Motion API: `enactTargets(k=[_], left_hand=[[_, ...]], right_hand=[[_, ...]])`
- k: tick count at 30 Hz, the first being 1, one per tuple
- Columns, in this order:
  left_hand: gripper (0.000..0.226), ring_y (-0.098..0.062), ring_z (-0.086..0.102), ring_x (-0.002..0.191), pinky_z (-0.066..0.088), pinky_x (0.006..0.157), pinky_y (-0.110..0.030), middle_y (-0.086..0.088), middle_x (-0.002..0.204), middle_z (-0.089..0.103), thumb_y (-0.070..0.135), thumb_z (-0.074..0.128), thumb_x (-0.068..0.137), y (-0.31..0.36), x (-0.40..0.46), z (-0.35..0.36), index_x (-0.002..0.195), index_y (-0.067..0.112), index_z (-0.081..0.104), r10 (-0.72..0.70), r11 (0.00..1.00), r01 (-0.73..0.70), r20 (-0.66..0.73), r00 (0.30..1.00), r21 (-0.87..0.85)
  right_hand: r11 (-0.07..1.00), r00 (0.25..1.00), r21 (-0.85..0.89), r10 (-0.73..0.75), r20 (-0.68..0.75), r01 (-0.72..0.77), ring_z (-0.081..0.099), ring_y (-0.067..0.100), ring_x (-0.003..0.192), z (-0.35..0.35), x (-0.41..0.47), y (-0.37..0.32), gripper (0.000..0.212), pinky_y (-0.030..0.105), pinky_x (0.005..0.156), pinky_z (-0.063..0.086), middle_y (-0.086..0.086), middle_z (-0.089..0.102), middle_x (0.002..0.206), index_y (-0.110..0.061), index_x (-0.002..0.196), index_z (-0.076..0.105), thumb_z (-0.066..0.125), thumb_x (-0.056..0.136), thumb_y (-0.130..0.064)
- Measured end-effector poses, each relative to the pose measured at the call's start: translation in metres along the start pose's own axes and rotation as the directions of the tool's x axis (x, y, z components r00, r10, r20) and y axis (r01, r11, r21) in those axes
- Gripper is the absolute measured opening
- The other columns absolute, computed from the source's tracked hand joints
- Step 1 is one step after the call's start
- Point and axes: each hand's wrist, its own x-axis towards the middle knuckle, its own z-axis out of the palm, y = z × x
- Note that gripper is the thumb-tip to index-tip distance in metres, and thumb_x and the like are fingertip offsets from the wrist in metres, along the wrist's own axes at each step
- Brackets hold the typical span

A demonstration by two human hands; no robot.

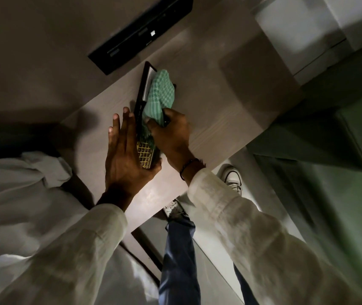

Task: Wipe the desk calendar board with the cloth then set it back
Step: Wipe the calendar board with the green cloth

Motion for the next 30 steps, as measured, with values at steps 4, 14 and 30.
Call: enactTargets(k=[4, 14, 30], left_hand=[[0.11, -0.049, 0.028, 0.157, 0.032, 0.125, -0.063, -0.029, 0.167, 0.032, 0.046, 0.085, 0.08, 0.002, 0.001, -0.002, 0.16, -0.005, 0.029, -0.036, 0.999, 0.036, 0.035, 0.999, -0.018], [0.109, -0.052, 0.033, 0.153, 0.038, 0.12, -0.068, -0.033, 0.164, 0.036, 0.038, 0.09, 0.078, 0.01, 0.003, -0.007, 0.158, -0.006, 0.03, -0.036, 0.999, 0.036, 0.016, 0.999, -0.027], [0.106, -0.044, 0.024, 0.16, 0.027, 0.128, -0.057, -0.022, 0.172, 0.026, 0.046, 0.079, 0.087, 0.009, 0.002, -0.001, 0.163, 0.004, 0.019, -0.093, 0.993, 0.094, 0.016, 0.995, -0.071]], right_hand=[[0.979, 0.98, -0.056, 0.193, -0.047, -0.196, 0.074, 0.027, 0.083, -0.004, 0.01, 0.006, 0.019, 0.039, 0.073, 0.063, 0.008, 0.077, 0.087, -0.011, 0.097, 0.076, 0.074, 0.079, -0.017], [0.971, 0.969, -0.024, 0.236, -0.073, -0.238, 0.074, 0.029, 0.077, 0.0, 0.013, 0.002, 0.012, 0.049, 0.068, 0.063, 0.01, 0.075, 0.083, -0.008, 0.09, 0.075, 0.071, 0.079, -0.012], [0.882, 0.914, 0.303, 0.273, 0.299, -0.362, 0.074, 0.021, 0.084, -0.03, 0.012, -0.011, 0.027, 0.033, 0.076, 0.063, 0.016, 0.077, 0.101, 0.001, 0.109, 0.072, 0.071, 0.083, -0.003]])
